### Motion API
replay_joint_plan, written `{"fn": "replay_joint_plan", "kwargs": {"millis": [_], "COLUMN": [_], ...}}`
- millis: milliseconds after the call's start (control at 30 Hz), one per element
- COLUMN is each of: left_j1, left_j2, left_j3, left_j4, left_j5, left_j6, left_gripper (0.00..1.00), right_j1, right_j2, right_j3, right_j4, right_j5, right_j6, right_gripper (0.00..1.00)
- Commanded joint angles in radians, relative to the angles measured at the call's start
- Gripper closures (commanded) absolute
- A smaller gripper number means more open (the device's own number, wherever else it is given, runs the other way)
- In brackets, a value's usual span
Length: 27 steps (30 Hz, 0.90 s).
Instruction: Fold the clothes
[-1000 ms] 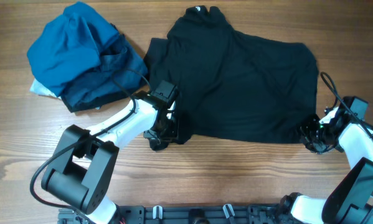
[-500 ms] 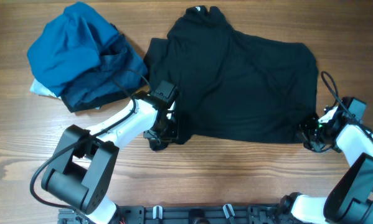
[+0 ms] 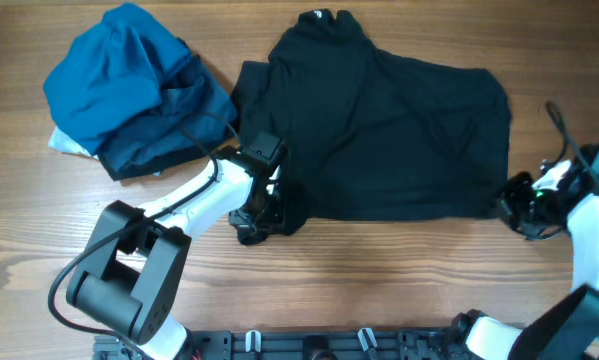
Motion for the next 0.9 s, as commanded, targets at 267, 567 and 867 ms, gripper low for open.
{"fn": "replay_joint_plan", "kwargs": {"millis": [267,567,867], "left_j1": [0.004,0.013,0.121], "left_j2": [-0.198,-0.235,-0.207], "left_j3": [0.053,0.055,0.055], "left_j4": [-0.076,0.074,0.439], "left_j5": [-0.046,-0.105,-0.117], "left_j6": [0.031,0.241,0.313], "left_gripper": [0.96,0.96,0.96], "right_j1": [-0.003,0.000,0.062], "right_j2": [-0.058,-0.034,0.164], "right_j3": [0.195,0.194,0.194], "right_j4": [-0.272,-0.161,0.048], "right_j5": [0.150,0.177,0.139], "right_j6": [-0.118,-0.082,-0.002], "right_gripper": [0.96,0.96,0.96]}}
